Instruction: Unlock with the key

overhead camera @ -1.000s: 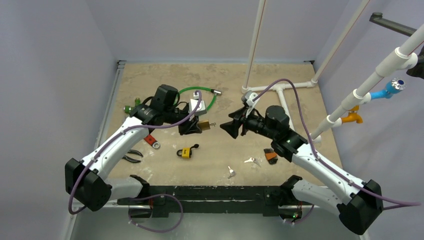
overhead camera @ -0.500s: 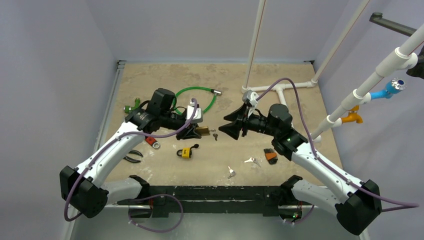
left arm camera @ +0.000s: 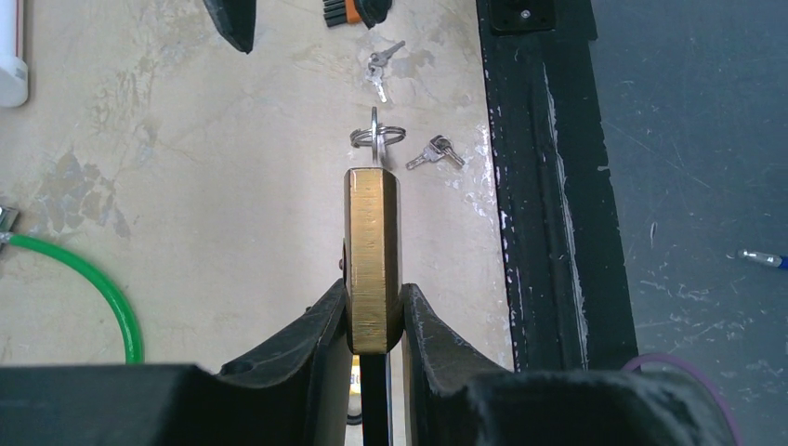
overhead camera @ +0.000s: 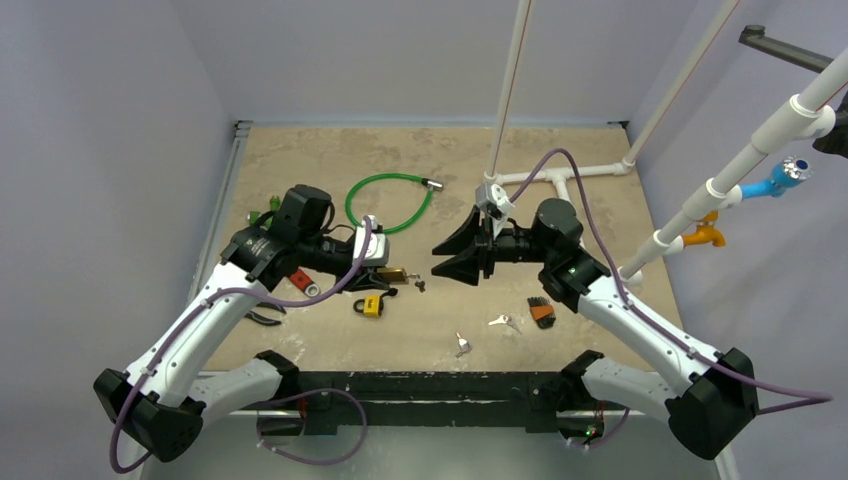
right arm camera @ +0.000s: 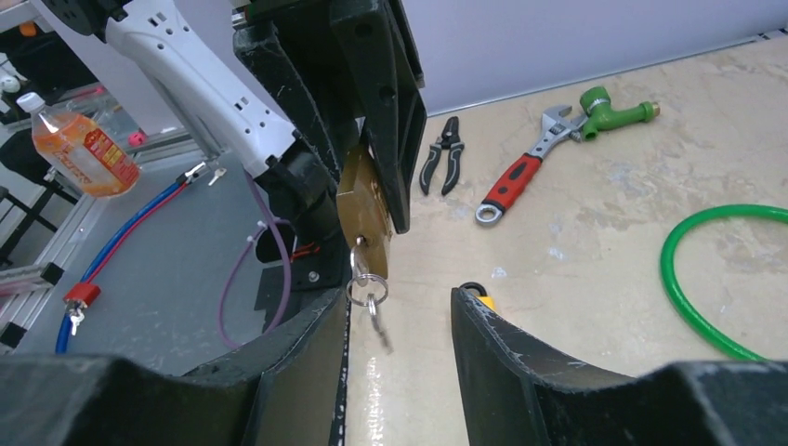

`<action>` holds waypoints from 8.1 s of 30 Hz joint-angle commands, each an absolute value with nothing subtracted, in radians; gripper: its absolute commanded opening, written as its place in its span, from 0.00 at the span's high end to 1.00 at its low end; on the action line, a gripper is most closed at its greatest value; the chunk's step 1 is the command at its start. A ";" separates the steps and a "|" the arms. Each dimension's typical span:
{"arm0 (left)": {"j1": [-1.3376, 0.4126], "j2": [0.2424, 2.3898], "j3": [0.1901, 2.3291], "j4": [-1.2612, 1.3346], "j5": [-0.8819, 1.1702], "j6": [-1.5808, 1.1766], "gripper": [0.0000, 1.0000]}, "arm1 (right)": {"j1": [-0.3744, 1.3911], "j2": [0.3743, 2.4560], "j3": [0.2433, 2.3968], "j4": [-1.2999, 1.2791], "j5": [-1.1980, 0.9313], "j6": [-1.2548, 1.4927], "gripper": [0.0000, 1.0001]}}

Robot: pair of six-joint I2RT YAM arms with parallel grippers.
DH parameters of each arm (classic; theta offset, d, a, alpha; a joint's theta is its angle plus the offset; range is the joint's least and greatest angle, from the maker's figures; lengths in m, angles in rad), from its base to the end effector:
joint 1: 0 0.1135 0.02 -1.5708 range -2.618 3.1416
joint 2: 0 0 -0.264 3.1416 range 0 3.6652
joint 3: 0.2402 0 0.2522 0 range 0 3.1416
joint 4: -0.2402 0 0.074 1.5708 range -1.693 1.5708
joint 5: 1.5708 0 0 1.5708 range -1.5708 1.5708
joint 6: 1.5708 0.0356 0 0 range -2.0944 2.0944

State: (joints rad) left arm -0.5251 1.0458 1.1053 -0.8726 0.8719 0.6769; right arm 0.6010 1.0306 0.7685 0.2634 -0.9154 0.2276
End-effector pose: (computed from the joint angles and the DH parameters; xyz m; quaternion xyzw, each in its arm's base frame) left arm 0.1553 -0.1215 0.3460 0.6050 0.6063 -0.3658 0.3640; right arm 0.1754 0.1545 0.3345 -0.4249 0.5649 0.5414 0.4553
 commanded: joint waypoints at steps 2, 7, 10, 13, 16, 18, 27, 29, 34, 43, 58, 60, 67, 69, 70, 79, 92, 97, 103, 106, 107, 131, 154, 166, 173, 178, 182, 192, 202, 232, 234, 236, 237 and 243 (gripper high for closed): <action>-0.529 1.021 1.165 -0.861 0.946 0.722 1.00 | 0.629 1.060 0.827 0.362 -0.931 0.235 0.57; -0.528 1.024 1.172 -0.858 0.944 0.723 1.00 | 0.688 1.086 0.856 0.309 -0.898 0.163 0.59; -0.529 1.027 1.172 -0.853 0.942 0.725 1.00 | 0.702 1.100 0.864 0.302 -0.903 0.150 0.57; -0.528 1.031 1.173 -0.846 0.942 0.722 1.00 | 0.719 1.112 0.877 0.277 -0.902 0.125 0.55; -0.528 1.033 1.176 -0.838 0.942 0.720 1.00 | 0.736 1.124 0.885 0.237 -0.886 0.096 0.53; -0.527 1.033 1.178 -0.833 0.942 0.716 1.00 | 0.742 1.132 0.888 0.221 -0.885 0.083 0.54; -0.528 1.034 1.181 -0.824 0.939 0.710 1.00 | 0.768 1.146 0.897 0.188 -0.850 0.045 0.82; -0.528 1.034 1.181 -0.826 0.939 0.709 1.00 | 0.769 1.145 0.899 0.193 -0.839 0.045 0.86; -0.528 1.032 1.183 -0.828 0.937 0.707 1.00 | 0.770 1.134 0.891 0.198 -0.808 0.041 0.97; -0.528 1.031 1.177 -0.828 0.928 0.713 1.00 | 0.764 1.046 0.831 0.191 -0.672 0.054 1.00; -0.527 1.028 1.177 -0.820 0.909 0.704 1.00 | 0.718 0.959 0.746 0.208 -0.644 0.115 1.00; -0.528 1.029 1.180 -0.820 0.909 0.705 1.00 | 0.718 0.975 0.761 0.200 -0.668 0.110 0.89; -0.527 1.030 1.180 -0.832 0.905 0.723 1.00 | 0.718 0.979 0.790 0.261 -0.737 0.122 0.60; -0.527 1.028 1.179 -0.837 0.905 0.730 1.00 | 0.718 0.991 0.808 0.253 -0.751 0.121 0.60; -0.526 1.028 1.178 -0.840 0.906 0.735 1.00 | 0.718 0.995 0.814 0.251 -0.757 0.118 0.60; -0.528 1.025 1.178 -0.848 0.899 0.750 1.00 | 0.724 1.083 0.876 0.274 -0.826 0.137 0.68; -0.529 1.024 1.178 -0.850 0.888 0.750 1.00 | 0.749 1.098 0.892 0.240 -0.879 0.120 0.65; -0.528 1.023 1.177 -0.849 0.883 0.750 1.00 | 0.758 1.102 0.904 0.215 -0.884 0.103 0.63; -0.529 1.020 1.178 -0.843 0.887 0.746 1.00 | 0.799 1.145 0.948 0.114 -0.828 0.016 0.74; -0.528 1.019 1.180 -0.845 0.885 0.745 1.00 | 0.816 1.167 0.968 0.068 -0.784 -0.028 0.90; -0.528 1.019 1.180 -0.845 0.886 0.745 1.00 | 0.818 1.167 0.968 0.067 -0.772 -0.029 0.93; -0.529 1.003 1.181 -0.851 0.890 0.739 1.00 | 0.826 1.151 0.994 -0.047 -0.635 -0.090 1.00; -0.528 0.996 1.175 -0.890 0.878 0.787 1.00 | 0.838 1.095 1.026 -0.140 -0.478 -0.150 1.00; -0.529 0.996 1.180 -0.911 0.860 0.808 1.00 | 0.835 1.028 0.949 -0.127 -0.425 -0.088 1.00; -0.528 1.070 1.083 -0.735 0.679 0.729 1.00 | 0.816 0.997 0.921 -0.117 -0.467 -0.034 1.00; -0.544 1.264 1.063 -0.568 0.676 0.621 0.68 | 0.789 0.934 0.885 -0.077 -0.511 0.043 1.00; -0.567 1.432 1.104 -0.385 0.724 0.473 0.47 | 0.775 0.884 0.853 -0.049 -0.535 0.096 1.00; -0.614 1.408 1.162 -0.306 0.829 0.383 0.41 | 0.753 0.833 0.833 -0.065 -0.532 0.124 1.00; -0.683 1.163 1.111 -0.329 0.887 0.410 0.48 | 0.732 0.854 0.827 0.014 -0.598 0.163 1.00; -0.726 1.173 1.128 -0.415 0.919 0.468 0.81 | 0.732 0.894 0.845 0.085 -0.610 0.171 1.00; -0.727 1.169 1.127 -0.405 0.906 0.458 0.87 | 0.732 0.896 0.842 0.083 -0.610 0.172 1.00; -0.726 1.164 1.131 -0.417 0.885 0.465 0.94 | 0.732 0.891 0.836 0.082 -0.607 0.172 1.00; -0.727 1.163 1.134 -0.431 0.877 0.472 0.95 | 0.731 0.888 0.835 0.079 -0.605 0.173 1.00; -0.722 1.138 1.148 -0.494 0.815 0.497 1.00 | 0.732 0.884 0.839 0.036 -0.611 0.157 1.00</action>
State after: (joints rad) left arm -0.7223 1.1690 1.1137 -0.4404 0.8547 0.4603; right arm 0.7338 0.9035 0.8261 0.0238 -0.5976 0.1646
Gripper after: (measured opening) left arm 0.026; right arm 0.130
